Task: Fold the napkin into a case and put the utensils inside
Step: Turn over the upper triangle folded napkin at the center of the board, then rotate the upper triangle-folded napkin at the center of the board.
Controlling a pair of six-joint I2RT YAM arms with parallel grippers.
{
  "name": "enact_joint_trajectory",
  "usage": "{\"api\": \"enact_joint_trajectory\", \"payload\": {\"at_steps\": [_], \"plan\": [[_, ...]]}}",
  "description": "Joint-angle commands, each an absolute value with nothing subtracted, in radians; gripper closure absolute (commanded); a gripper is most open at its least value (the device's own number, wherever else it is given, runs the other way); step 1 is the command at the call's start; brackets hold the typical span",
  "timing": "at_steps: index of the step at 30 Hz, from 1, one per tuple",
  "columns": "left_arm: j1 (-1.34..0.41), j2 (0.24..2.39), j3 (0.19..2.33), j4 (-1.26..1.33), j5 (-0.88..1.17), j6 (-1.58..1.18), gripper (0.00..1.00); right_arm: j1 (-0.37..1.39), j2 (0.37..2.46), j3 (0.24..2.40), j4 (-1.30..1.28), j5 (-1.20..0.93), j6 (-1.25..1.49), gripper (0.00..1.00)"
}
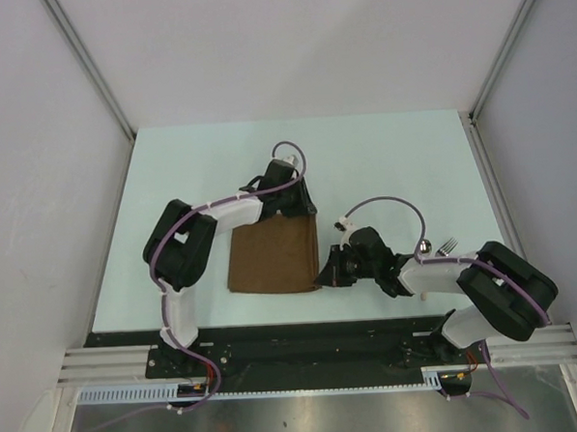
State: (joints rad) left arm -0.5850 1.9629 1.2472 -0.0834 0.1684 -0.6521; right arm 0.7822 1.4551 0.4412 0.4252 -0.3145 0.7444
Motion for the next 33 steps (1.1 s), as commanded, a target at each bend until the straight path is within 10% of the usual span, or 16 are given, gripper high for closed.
{"api": "enact_joint_trajectory", "payload": {"at_steps": [1,7,13,26,33], "plan": [[-0.574,1.95,1.387,0.031,0.126,-0.644,0.54,0.726,1.388,0.423,0.088,-0.298,0.703,0.95],[-0.566,1.784,1.404,-0.13,0.189,-0.571,0.37,0.652,1.338,0.497,-0.121,-0.196,0.617,0.6],[-0.52,1.488,1.16,-0.172,0.224,-0.548,0.35,0.568,1.439,0.655,-0.117,-0.213,0.549,0.48],[-0.379,1.002,0.658,-0.282,0.236,-0.551,0.33,0.632,1.678,0.887,-0.163,-0.223,0.502,0.43],[-0.305,0.974,0.629,-0.284,0.245,-0.566,0.32,0.623,1.658,0.782,-0.166,-0.081,0.534,0.69]]}}
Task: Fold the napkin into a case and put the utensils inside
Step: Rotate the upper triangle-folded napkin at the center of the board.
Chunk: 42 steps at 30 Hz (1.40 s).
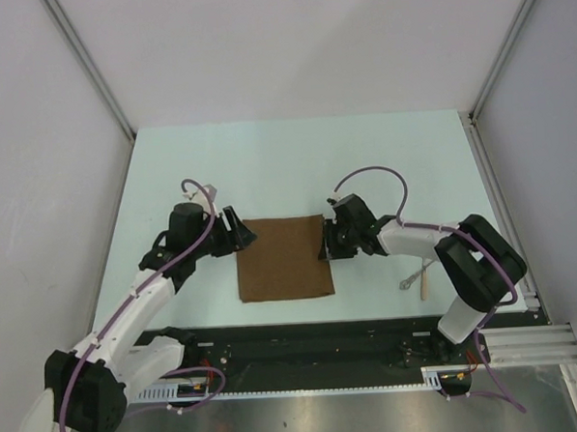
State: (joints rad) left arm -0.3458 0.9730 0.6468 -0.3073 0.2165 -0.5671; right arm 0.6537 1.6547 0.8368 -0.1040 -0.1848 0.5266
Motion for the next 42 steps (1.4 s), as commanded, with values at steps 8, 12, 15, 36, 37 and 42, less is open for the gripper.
{"api": "enact_joint_trajectory", "payload": {"at_steps": [8,12,15,36,37,42], "plan": [[-0.273,1.132,0.655,-0.149,0.296,-0.667,0.31,0.483,1.779,1.013,-0.233,-0.002,0.396,0.87],[-0.273,1.202,0.689,-0.089,0.285,-0.719,0.3,0.437,1.904,1.248,-0.375,0.057,0.315,0.7],[-0.268,1.264,0.731,-0.103,0.295,-0.709,0.3,0.459,1.888,1.319,-0.431,0.037,0.287,0.45],[-0.265,1.558,0.796,-0.072,0.233,-0.657,0.36,0.457,1.502,0.776,-0.252,-0.1,0.417,0.68],[-0.265,1.569,0.798,-0.077,0.226,-0.646,0.36,0.459,1.494,0.758,-0.244,-0.098,0.423,0.69],[-0.265,1.572,0.808,-0.1,0.181,-0.627,0.36,0.465,1.502,0.706,-0.232,-0.066,0.423,0.71]]}}
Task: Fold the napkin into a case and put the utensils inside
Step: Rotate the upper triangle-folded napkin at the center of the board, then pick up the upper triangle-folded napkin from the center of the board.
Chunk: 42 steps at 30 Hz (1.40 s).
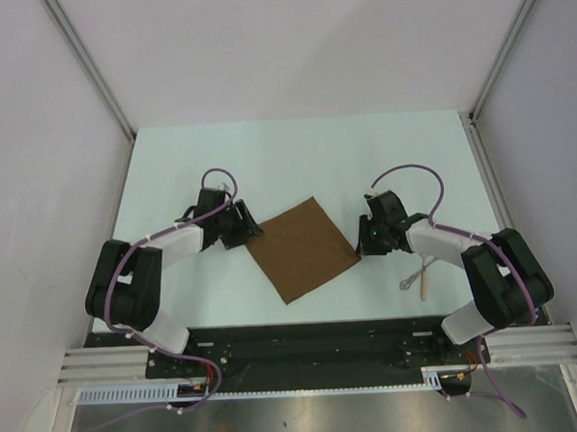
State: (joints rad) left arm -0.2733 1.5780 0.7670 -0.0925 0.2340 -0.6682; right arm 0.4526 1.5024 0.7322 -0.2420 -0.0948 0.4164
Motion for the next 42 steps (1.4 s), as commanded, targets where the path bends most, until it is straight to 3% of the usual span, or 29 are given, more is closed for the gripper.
{"api": "enact_joint_trajectory", "payload": {"at_steps": [1,4,7,11,14,17,27,36,39,42], "plan": [[-0.265,1.565,0.808,-0.104,0.176,-0.623,0.36,0.465,1.497,0.71,-0.239,-0.043,0.42,0.72],[-0.265,1.497,0.802,-0.135,0.154,-0.618,0.34,0.489,1.451,0.744,-0.291,0.071,0.4,0.72],[-0.264,1.359,0.772,-0.169,0.063,-0.621,0.3,0.552,1.375,0.81,-0.379,0.196,0.348,0.66],[-0.241,1.142,0.681,-0.195,-0.043,-0.679,0.28,0.664,1.35,0.926,-0.46,0.32,0.307,0.39],[-0.221,0.999,0.643,-0.235,-0.098,-0.732,0.27,0.765,1.388,1.0,-0.451,0.283,0.275,0.29],[-0.198,0.892,0.653,-0.331,-0.175,-0.779,0.27,0.871,1.454,1.089,-0.41,0.172,0.276,0.27],[-0.127,0.862,0.773,-0.567,-0.196,-0.816,0.22,1.091,1.934,1.515,-0.468,0.136,0.256,0.34],[-0.104,0.882,0.73,-0.545,-0.124,-0.792,0.22,1.104,2.078,1.569,-0.534,0.149,0.253,0.36],[-0.103,0.897,0.727,-0.549,-0.124,-0.792,0.22,1.101,2.115,1.569,-0.564,0.13,0.276,0.41],[-0.103,0.908,0.73,-0.546,-0.121,-0.798,0.21,1.101,2.151,1.572,-0.586,0.101,0.299,0.56]]}}
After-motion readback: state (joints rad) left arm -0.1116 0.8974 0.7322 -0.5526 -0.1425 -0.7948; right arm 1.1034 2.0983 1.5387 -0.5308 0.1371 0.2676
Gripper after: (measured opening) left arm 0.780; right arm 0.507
